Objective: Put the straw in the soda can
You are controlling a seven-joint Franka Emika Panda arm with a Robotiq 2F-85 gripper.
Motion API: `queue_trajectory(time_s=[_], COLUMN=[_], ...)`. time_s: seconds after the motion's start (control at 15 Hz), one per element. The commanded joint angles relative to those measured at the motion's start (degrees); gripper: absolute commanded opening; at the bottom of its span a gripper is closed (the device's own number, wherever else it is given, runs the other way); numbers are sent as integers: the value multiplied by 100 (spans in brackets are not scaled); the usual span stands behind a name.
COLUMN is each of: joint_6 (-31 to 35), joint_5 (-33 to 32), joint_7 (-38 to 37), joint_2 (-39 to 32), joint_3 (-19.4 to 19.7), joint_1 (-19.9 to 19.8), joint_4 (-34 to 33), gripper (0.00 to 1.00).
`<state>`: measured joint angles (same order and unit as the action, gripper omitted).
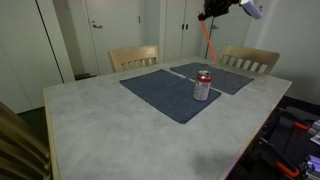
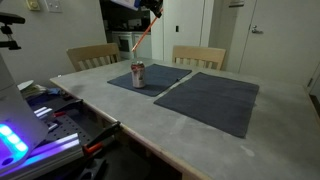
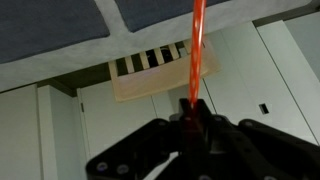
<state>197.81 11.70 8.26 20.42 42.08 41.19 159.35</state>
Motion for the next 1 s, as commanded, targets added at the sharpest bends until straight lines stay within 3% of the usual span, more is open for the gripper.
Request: queue_trajectory(time_s=[0.0, 0.13, 0.2, 0.33, 0.53, 0.6, 0.67, 0.8, 0.93], joint_6=[0, 0, 0, 2, 1, -41, 57, 31, 37], joint_5=[-1, -2, -2, 128, 406, -72, 508, 761, 1082], joint_7=[-3, -3, -3, 3, 45, -438, 4, -41, -62], joint_2=[-28, -15, -4, -107, -189, -225, -212, -241, -350], joint_3=[-1, -1, -1, -377, -1183, -1653, -1810, -2451, -2921], joint_1=[-6, 2, 4, -335, -1096, -1714, -1692, -2259, -2558], joint_4=[-15, -14, -15, -62, -69, -32, -19, -10, -5], gripper=[9, 9, 2, 2, 2, 2, 2, 2, 2])
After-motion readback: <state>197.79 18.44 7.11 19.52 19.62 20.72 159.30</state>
